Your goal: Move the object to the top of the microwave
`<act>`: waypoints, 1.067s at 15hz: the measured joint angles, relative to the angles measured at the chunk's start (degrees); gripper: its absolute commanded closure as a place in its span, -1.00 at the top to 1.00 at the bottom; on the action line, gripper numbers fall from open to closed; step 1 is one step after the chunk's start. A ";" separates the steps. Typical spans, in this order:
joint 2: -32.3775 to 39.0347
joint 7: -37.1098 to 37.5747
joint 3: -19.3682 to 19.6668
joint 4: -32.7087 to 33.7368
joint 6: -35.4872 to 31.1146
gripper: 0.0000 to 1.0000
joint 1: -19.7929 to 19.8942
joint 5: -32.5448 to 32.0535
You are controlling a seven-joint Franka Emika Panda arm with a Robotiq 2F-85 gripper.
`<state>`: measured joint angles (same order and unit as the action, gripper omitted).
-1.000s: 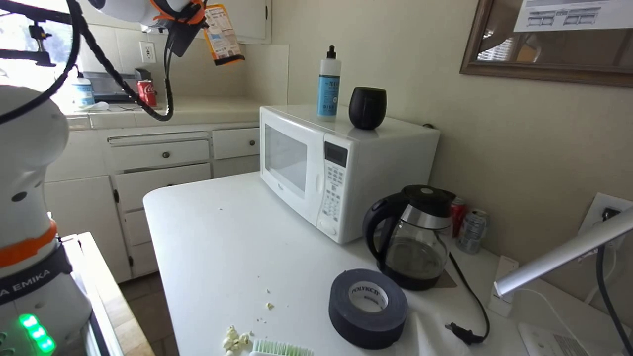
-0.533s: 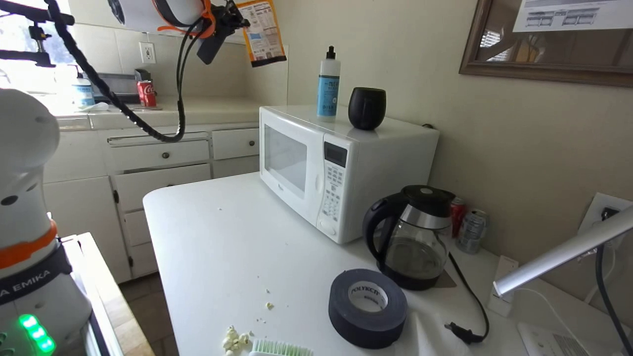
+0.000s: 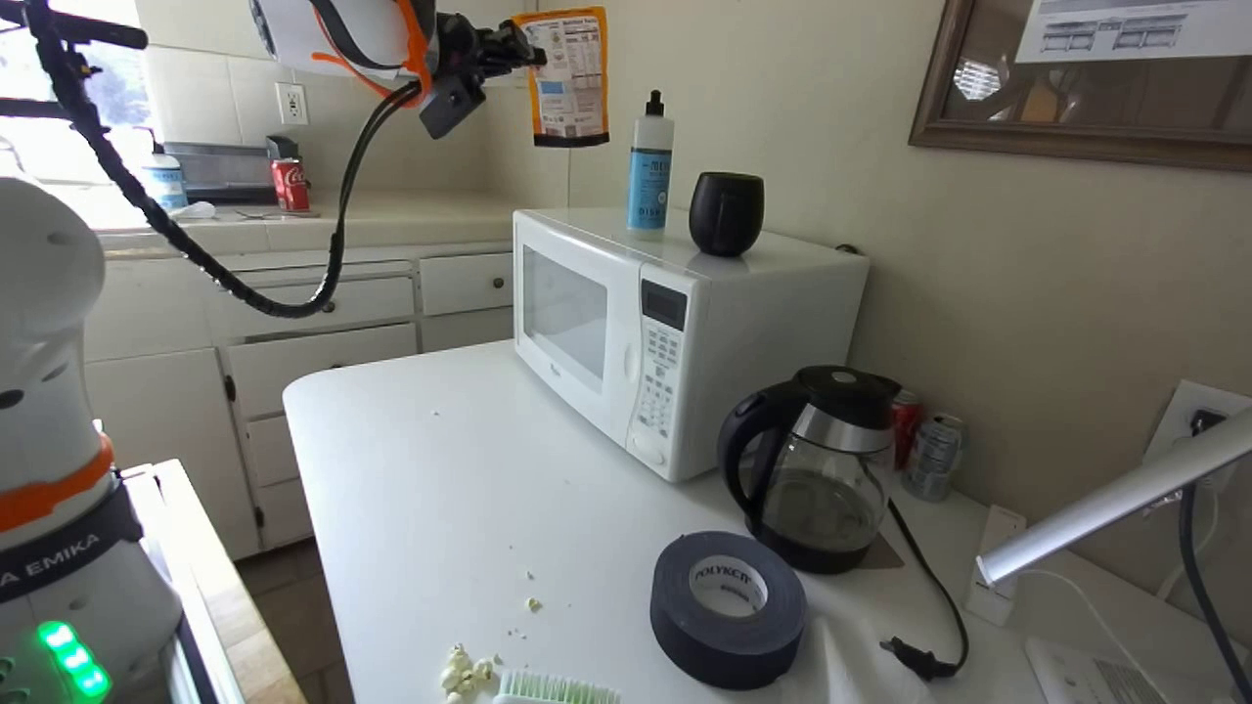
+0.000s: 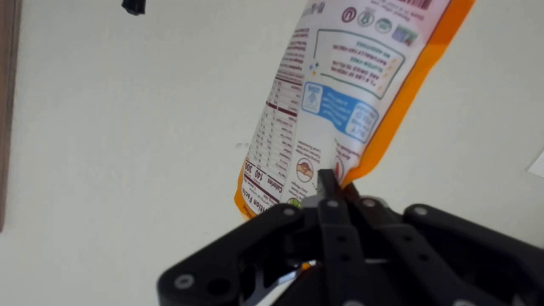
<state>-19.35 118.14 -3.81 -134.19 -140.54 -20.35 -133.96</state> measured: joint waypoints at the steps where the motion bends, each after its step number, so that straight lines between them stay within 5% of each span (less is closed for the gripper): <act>1: -0.07 1.69 0.43 -0.08 -0.03 -0.97 0.35 0.38; 9: 0.73 1.43 0.60 -0.60 0.14 -0.99 2.11 2.62; 16: 9.08 -1.76 -0.70 2.71 2.43 -0.99 3.43 2.38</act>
<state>-10.26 116.38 -4.51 -131.47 -138.11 -16.93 -131.58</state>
